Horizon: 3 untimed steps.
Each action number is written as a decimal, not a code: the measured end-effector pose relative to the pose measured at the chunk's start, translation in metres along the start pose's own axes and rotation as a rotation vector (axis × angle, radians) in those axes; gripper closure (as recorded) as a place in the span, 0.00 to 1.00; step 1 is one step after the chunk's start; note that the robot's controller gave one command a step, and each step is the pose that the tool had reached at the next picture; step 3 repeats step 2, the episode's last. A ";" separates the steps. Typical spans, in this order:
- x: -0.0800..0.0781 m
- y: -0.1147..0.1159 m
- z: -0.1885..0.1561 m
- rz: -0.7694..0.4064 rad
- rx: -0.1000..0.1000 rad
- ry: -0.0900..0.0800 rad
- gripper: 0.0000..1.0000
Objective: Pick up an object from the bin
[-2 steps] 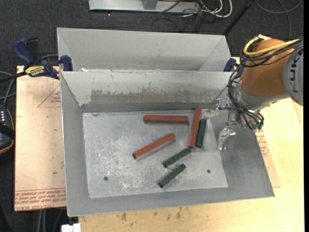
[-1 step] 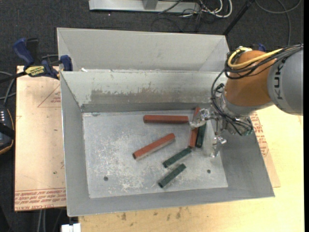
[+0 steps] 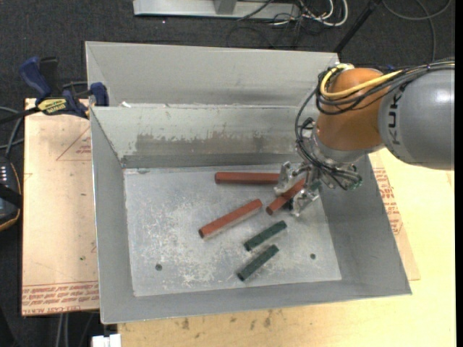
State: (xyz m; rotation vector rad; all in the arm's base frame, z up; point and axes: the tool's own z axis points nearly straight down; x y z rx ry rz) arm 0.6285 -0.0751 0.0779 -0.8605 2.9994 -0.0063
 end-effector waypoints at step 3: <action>0.015 -0.023 -0.138 -0.647 -0.010 0.010 1.00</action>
Offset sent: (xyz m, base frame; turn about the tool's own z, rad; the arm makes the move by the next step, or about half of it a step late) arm -0.0057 -0.0278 0.1356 -0.6522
